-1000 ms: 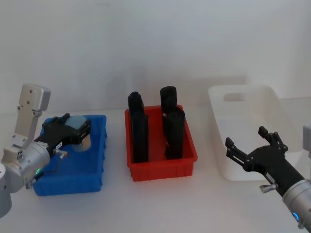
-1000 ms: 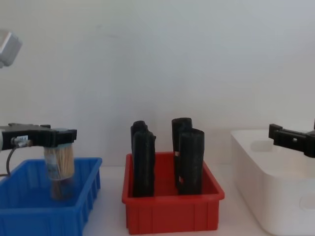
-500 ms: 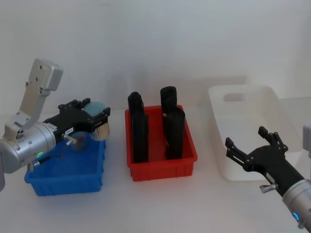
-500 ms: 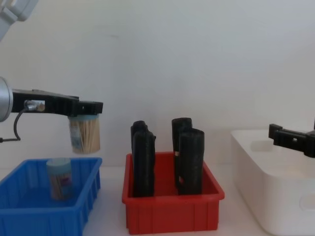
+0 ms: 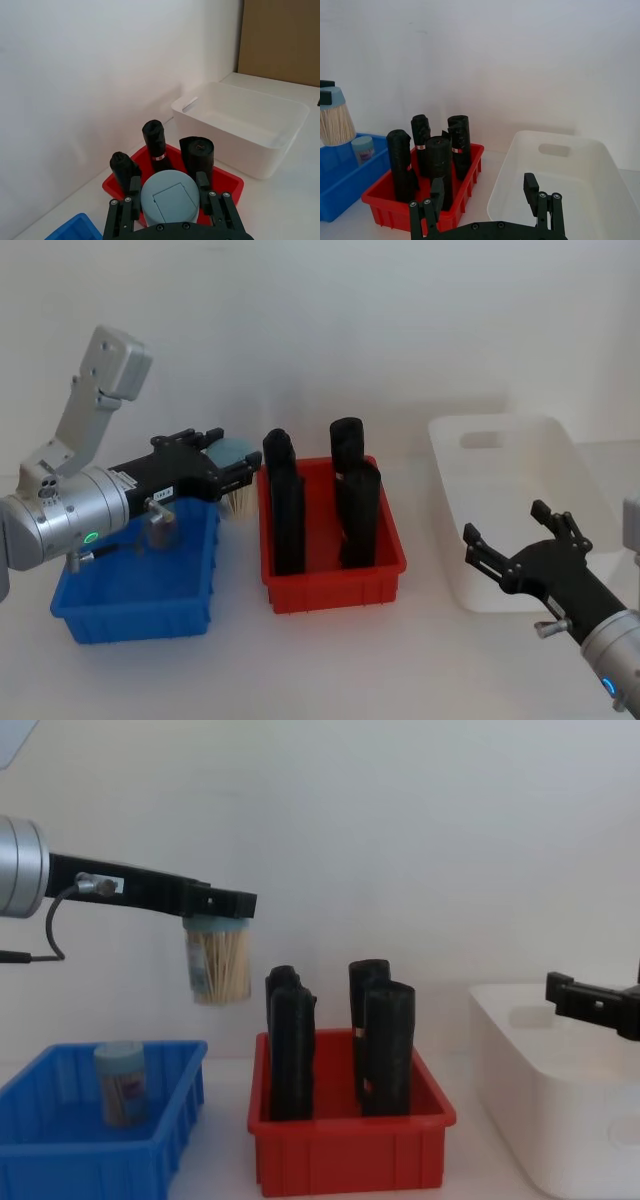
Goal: Pick the cotton swabs from the blue box and place them into the white box.
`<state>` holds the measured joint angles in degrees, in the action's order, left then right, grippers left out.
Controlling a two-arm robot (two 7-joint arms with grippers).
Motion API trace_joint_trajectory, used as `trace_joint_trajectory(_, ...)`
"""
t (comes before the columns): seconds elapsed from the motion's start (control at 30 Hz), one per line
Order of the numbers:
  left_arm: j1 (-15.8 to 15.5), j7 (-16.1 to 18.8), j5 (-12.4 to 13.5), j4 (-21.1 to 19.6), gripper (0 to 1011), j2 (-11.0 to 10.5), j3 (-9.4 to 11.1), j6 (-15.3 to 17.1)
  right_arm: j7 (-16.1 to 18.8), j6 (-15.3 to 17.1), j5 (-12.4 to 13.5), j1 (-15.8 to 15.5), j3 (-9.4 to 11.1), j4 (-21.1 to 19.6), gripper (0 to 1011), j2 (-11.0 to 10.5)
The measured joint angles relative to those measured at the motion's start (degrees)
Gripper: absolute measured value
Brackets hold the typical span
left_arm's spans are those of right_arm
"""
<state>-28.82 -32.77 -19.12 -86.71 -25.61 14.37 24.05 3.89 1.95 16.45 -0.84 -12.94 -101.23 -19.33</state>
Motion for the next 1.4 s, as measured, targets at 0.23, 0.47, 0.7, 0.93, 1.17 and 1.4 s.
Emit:
trace_joint_trajectory(0.23, -0.58, -1.83, 0.02, -0.68, 670, 0.00, 0.13, 1.07, 1.81, 0.13, -0.45, 0.27, -0.25, 0.00, 1002, 0.12)
trace_joint_trajectory(0.47, -0.86, -2.71, 0.00, -1.04, 670, 0.00, 0.18, 1.62, 5.29, 0.69, -1.56, 1.09, -0.95, -0.01, 1002, 0.58)
trace_joint_trajectory(0.7, -1.02, -3.25, -0.03, -1.25, 670, 0.00, 0.22, 1.92, 9.43, 1.59, -3.20, 2.49, -2.02, 0.15, 1002, 1.50)
trace_joint_trajectory(0.93, -1.11, -3.55, -0.04, -1.35, 670, 0.00, 0.26, 2.11, 14.45, 2.85, -5.97, 5.04, -3.48, 1.25, 1002, 3.28)
trace_joint_trajectory(1.17, -1.15, -3.71, -0.04, -1.41, 670, 0.01, 0.26, 2.21, 18.84, 4.20, -9.76, 8.85, -5.24, 3.84, 1001, 6.00)
trace_joint_trajectory(1.4, -1.18, -3.82, -0.04, -1.46, 670, 0.01, 0.26, 2.27, 21.30, 5.04, -13.54, 12.98, -6.73, 7.71, 1001, 9.00)
